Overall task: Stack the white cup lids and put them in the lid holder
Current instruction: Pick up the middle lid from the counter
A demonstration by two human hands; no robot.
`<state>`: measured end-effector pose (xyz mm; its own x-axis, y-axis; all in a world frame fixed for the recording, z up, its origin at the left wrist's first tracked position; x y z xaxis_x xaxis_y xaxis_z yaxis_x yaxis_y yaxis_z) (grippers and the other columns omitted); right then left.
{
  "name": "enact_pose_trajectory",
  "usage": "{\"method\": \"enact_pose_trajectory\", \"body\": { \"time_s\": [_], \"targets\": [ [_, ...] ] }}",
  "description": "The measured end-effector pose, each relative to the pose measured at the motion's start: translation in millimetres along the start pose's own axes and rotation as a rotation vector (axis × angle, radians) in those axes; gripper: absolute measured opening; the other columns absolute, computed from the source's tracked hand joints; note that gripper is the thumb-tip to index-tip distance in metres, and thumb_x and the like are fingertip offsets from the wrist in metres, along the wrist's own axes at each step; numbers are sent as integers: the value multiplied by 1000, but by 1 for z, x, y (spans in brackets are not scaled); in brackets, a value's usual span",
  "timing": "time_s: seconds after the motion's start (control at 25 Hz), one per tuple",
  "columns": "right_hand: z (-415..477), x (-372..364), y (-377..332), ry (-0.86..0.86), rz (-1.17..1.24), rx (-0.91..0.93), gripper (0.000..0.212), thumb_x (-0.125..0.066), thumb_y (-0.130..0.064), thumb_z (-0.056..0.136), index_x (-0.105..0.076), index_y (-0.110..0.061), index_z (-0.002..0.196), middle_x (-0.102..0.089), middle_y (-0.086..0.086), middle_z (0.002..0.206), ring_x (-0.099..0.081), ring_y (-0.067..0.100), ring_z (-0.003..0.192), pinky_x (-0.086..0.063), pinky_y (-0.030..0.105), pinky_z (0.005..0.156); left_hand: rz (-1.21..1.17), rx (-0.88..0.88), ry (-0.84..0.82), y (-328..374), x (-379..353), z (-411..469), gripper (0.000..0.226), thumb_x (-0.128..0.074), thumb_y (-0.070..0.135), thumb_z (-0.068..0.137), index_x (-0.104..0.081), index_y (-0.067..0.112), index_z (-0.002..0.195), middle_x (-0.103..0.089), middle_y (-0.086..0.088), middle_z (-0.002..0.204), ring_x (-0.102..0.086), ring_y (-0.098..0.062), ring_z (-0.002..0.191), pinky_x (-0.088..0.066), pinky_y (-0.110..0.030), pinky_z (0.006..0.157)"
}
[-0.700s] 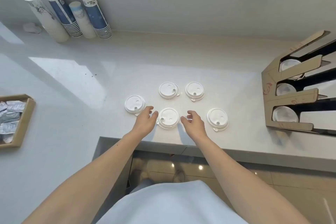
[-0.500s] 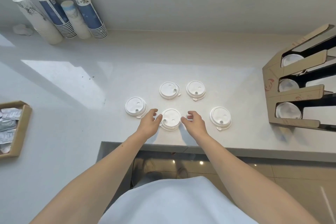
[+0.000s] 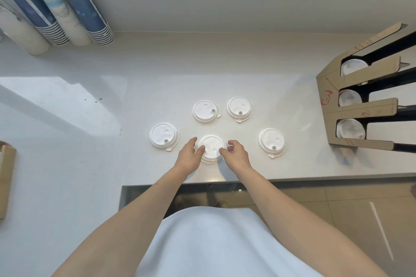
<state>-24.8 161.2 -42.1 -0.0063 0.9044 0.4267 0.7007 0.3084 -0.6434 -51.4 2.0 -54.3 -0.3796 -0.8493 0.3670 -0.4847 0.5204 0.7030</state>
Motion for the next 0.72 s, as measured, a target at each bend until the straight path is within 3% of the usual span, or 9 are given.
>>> {"method": "enact_pose_trajectory", "body": {
  "time_s": [0.28,0.52,0.72],
  "targets": [
    [-7,-10,1,19,139,-60,50,-59,-17,95,-46,-10,143,-54,9,144,-51,26,132,-37,29,103,-52,25,-25,2,-2,6,58,-51,29,103,-32,15,156,-39,-12,158,-44,-27,142,-35,-41,116],
    [-9,-12,-2,14,193,-16,48,-59,-15,96,-46,-14,142,-53,4,145,-50,20,131,-35,24,99,-204,80,27,-1,5,6,53,-53,30,102,-38,19,152,-48,-14,148,-51,-28,132,-40,-31,98],
    [-13,-5,-8,51,222,50,45,-60,-13,96,-50,-14,140,-54,2,143,-50,11,110,-38,24,93,-253,100,21,1,7,2,54,-55,31,102,-40,16,151,-55,-11,139,-54,-22,115,-39,-31,91]
  ]
}}
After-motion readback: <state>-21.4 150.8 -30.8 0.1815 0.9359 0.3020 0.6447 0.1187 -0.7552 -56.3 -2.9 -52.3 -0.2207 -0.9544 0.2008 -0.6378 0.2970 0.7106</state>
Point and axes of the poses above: each hand's wrist, its own z-axis towards the middle knuckle, its own x-axis out of the back of the hand, y = z × x, the point moved 3 cm from there along z, towards the middle knuckle
